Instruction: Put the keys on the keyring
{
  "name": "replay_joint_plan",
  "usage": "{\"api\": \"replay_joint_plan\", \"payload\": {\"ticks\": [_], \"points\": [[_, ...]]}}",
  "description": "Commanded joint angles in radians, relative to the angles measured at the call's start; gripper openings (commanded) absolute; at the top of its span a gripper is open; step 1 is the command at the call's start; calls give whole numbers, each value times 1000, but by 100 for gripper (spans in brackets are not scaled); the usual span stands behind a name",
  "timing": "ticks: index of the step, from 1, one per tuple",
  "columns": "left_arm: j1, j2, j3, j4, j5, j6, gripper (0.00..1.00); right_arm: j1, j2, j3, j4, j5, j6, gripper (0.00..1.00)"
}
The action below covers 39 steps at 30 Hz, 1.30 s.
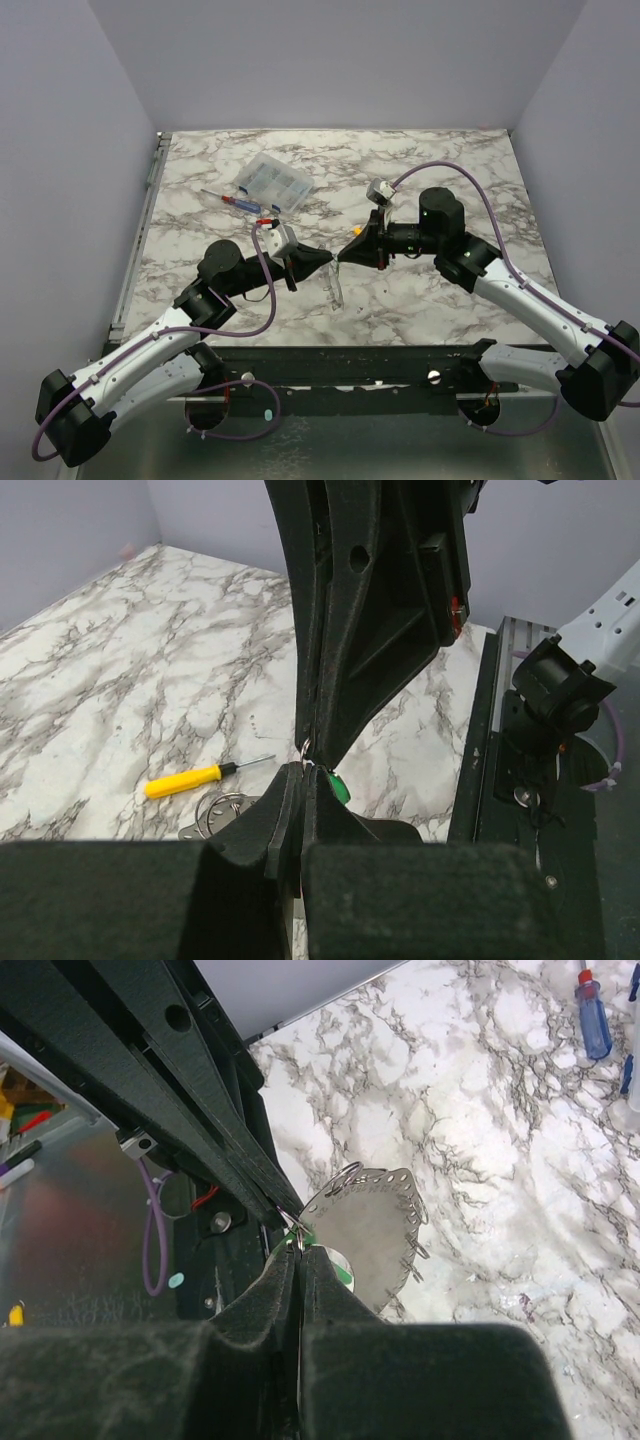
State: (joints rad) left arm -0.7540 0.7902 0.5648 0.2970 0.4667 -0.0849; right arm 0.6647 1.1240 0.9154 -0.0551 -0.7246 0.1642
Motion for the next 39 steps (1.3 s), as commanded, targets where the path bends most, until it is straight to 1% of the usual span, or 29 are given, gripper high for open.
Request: {"api": "replay_joint_plan", "payload": {"ticks": [1,3,4,6,9,14,19,22,25,30,32,35,37,39], "points": [[-6,-13,18,39,23,1,0,1,10,19,-6,54,1,7],[-6,-14,18,39,23,2,0,1,15,24,-10,44,2,26],[-5,-14,18,39,23,1,0,2,17,27,-12,40,2,33],[-6,-16,17,39,21,1,0,2,13,29,-11,40,2,42],[-6,-16,18,39,21,1,0,2,2,28,-13,50,-4,49],[-5,-18,17,39,20,1,0,2,-36,18,-19,74,-49,52],[-7,-19,18,39,21,2,0,1,-112,-36,43,132,-82,52],[-6,-20,17,39,23,1,0,2,-131,-42,46,124,-95,53],[-6,-20,17,39,24,5,0,1,-134,-51,103,82,-111,53],[-5,-29,14,40,23,8,0,2,-137,-116,202,17,-134,54],[-6,-31,13,41,21,9,0,2,-141,-134,226,6,-129,56],[-6,-34,14,40,20,11,0,3,-187,-200,371,-16,-74,58],[-6,-38,13,40,21,12,0,2,-216,-257,441,-59,-89,63],[-6,-43,13,42,25,11,0,3,-216,-276,451,-123,-124,64]]}}
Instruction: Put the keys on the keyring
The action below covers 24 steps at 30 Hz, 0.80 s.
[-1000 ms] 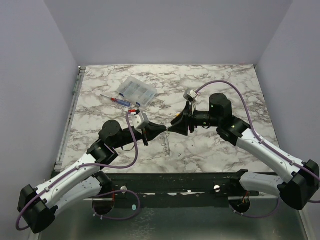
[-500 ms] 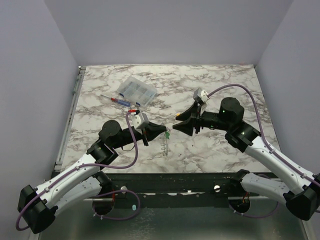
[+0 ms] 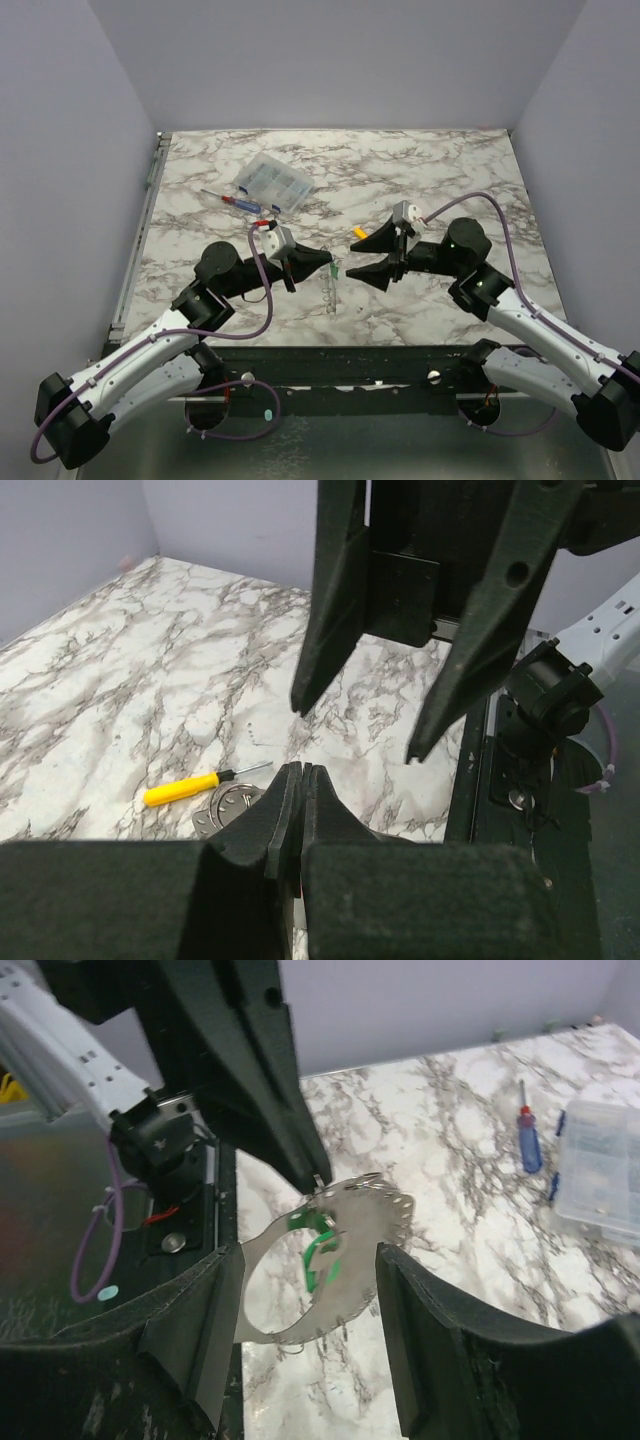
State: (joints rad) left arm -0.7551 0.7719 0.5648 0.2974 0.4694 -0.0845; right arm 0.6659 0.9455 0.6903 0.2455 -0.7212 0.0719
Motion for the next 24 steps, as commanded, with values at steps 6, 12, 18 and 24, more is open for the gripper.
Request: {"api": "replay_joint_plan", "payload": {"ticks": [6,12,18,24], "points": [[-4,-33,5,65,52,2,0,1,21,-20,135,-225,-58,60],[-4,-49,-7,96,84,-15,0,1,45,-5,168,-227,-57,56],[-5,-45,-10,109,109,-26,0,0,71,15,194,-221,-39,52],[-4,-45,-9,112,115,-29,0,1,85,26,204,-228,-24,48]]}}
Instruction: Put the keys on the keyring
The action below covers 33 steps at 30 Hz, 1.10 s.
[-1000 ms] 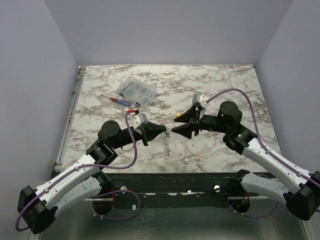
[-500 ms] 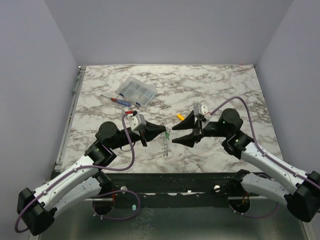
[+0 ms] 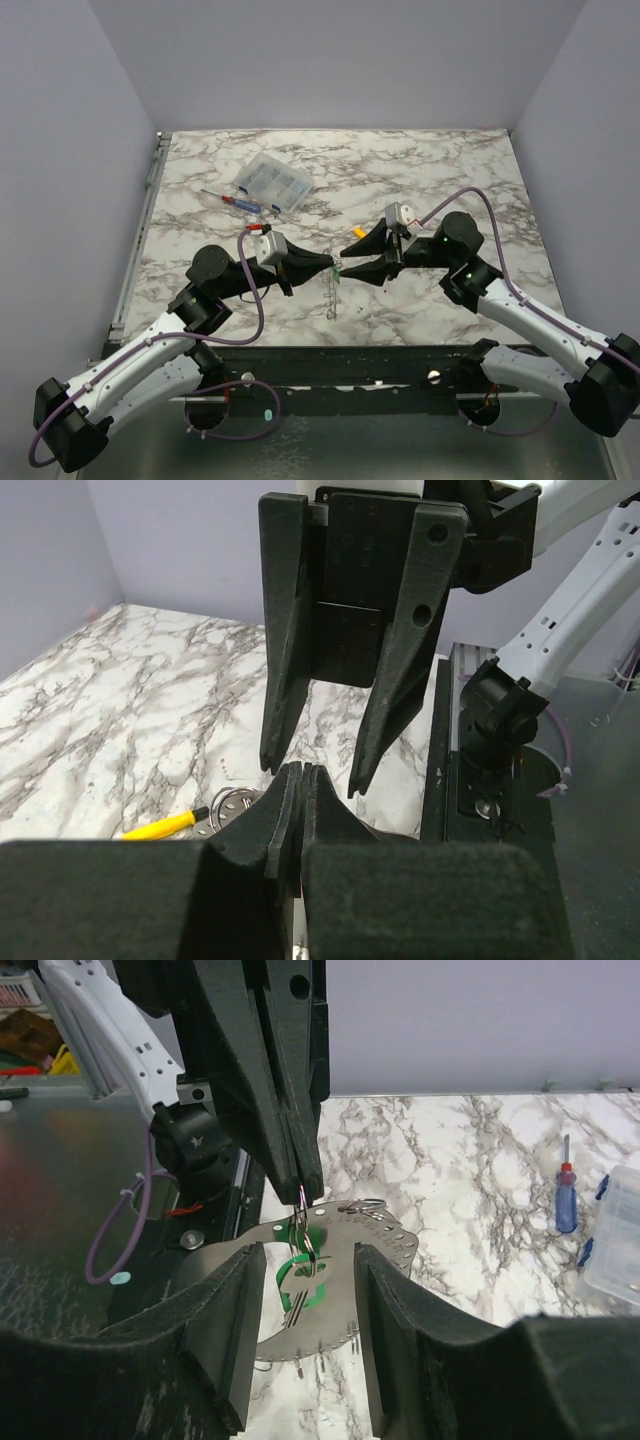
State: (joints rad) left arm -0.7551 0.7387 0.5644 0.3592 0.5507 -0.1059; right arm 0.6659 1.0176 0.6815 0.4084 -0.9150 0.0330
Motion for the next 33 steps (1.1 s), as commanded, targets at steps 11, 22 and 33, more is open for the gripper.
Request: {"api": "replay_joint_plan", "payload": {"ticks": [11,22,33], "points": [[-4,-15,-11,53,23,-12,0,10,44,11,179,-86,120,30],[-4,-22,-12,55,18,-12,0,26,71,15,180,-87,118,29],[-4,-24,-12,55,16,-12,0,33,87,18,176,-78,111,26]]}}
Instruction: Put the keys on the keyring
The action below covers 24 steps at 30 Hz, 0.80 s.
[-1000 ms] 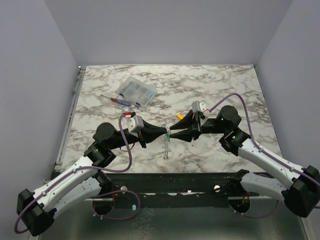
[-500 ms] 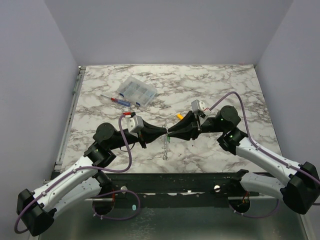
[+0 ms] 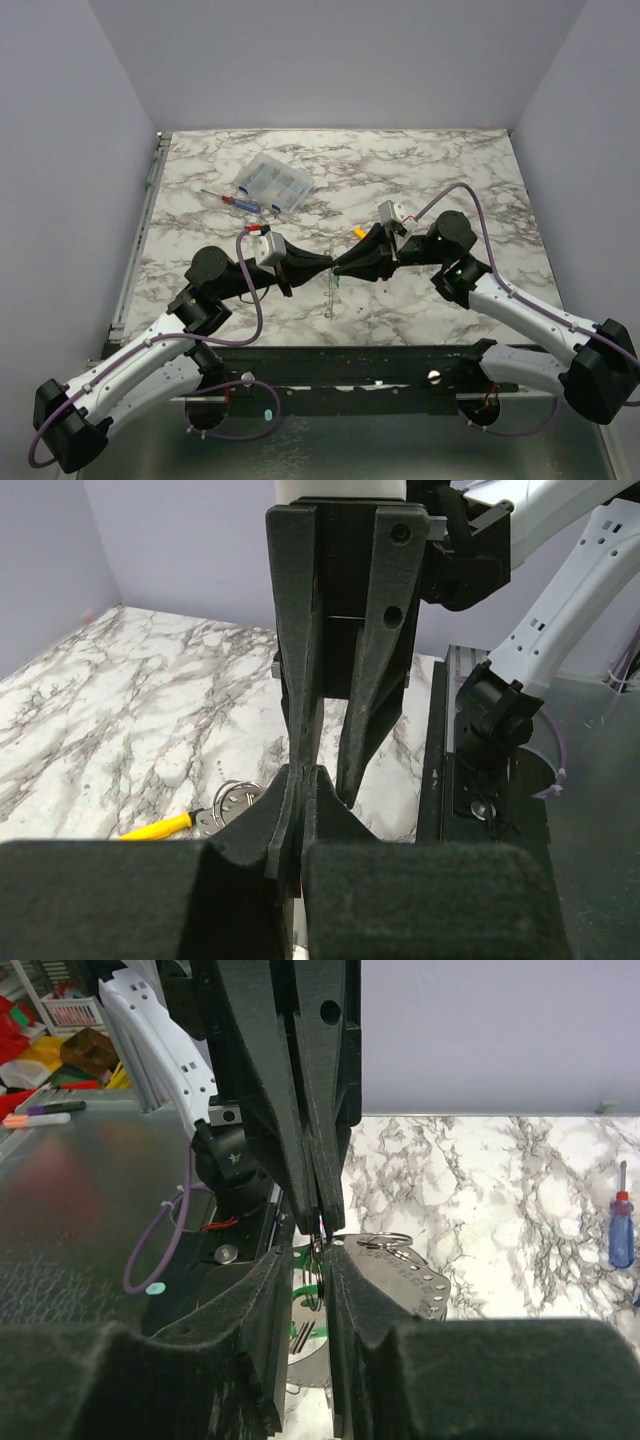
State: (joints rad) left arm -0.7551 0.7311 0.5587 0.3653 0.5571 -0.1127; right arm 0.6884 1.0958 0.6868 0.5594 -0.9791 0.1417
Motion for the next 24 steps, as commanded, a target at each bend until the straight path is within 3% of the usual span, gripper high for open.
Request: {"api": "replay_joint_plan", "payload": {"ticks": [1,6,11,14,18,24], "points": [[-4,-16,-6,49,9,-4,0,11,9,12,26,-12,3,24],[-5,-15,-8,49,8,-3,0,13,13,12,33,-4,8,16],[-4,-15,-8,50,7,-3,0,15,22,13,39,7,22,1],[-5,-15,-10,49,6,0,0,15,5,15,8,33,7,1],[-4,-12,-14,47,11,4,1,15,-41,96,-236,69,-105,1],[-4,-17,-10,37,12,9,31,14,-54,296,-718,224,-273,1]]}}
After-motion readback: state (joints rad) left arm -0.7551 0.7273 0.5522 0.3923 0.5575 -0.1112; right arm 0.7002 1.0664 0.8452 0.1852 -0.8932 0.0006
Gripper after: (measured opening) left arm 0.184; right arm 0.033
